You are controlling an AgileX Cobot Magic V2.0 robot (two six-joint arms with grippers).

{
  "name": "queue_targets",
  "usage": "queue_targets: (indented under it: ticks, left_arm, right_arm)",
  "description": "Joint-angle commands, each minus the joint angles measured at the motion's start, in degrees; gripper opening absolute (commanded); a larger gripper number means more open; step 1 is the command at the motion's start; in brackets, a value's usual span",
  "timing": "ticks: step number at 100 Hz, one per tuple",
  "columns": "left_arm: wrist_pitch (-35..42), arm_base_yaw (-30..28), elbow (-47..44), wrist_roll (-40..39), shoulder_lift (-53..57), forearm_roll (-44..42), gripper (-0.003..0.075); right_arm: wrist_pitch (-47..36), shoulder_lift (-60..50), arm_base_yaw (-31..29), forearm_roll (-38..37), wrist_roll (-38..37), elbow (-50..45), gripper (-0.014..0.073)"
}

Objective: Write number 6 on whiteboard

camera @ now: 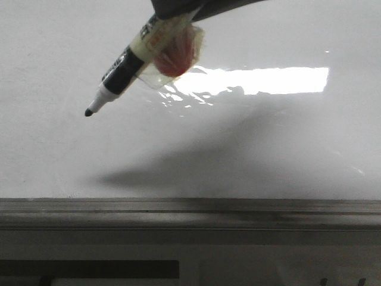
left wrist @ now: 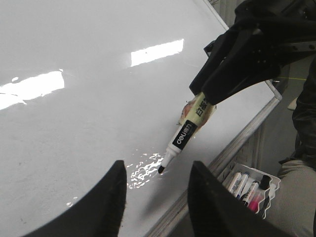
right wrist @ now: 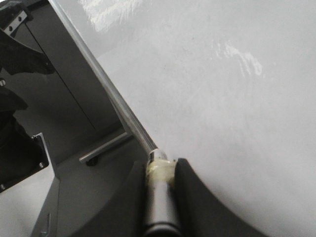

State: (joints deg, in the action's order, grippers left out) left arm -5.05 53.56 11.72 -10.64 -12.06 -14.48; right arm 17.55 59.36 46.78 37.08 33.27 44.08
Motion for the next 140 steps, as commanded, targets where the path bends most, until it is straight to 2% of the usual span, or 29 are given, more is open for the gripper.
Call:
queue_targets:
  ticks: [1, 4, 9, 23, 39, 52, 121, 140]
  left_arm:
    - [3.78, 0.24, 1.53, -0.37, -0.43, -0.07, 0.027]
    - [3.78, 0.24, 1.53, -0.37, -0.43, -0.07, 0.027]
    - [3.78, 0.24, 1.53, -0.37, -0.43, -0.07, 0.027]
    - [3.78, 0.24, 1.53, -0.37, -0.43, -0.07, 0.027]
    - [3.78, 0.24, 1.53, -0.37, -0.43, -0.07, 0.027]
    - [3.78, 0.24, 1.53, -0.37, -0.43, -0.07, 0.027]
    - [3.78, 0.24, 1.53, -0.37, -0.43, -0.07, 0.0207]
    - [3.78, 0.24, 1.53, -0.37, -0.43, 0.06, 0.0207]
  right_arm:
    - [-4.59, -2.05, 1.39, -15.38, -15.52, 1.97, -0.0064]
    - [-4.59, -2.58, 1.64, -22.1, -22.55, 1.97, -0.0064]
    - [-4.86, -3.27, 1.87, -28.53, -29.27, 1.87, -0.0064]
    - [-5.9, -5.37, 2.49, -36.57, -36.87, 1.66, -0.0064]
    - [-4.96, -5.88, 2.49, -37.43, -36.89, 1.66, -0.0064]
    - [-8.01, -5.88, 2.19, -39.07, -36.89, 1.66, -0.0064]
    - [-19.48, -1.12, -7.55, -37.08, -36.89, 2.47, -0.0064]
    - [-15.69, 0.76, -8.82, -35.39, -36.89, 2.47, -0.0064]
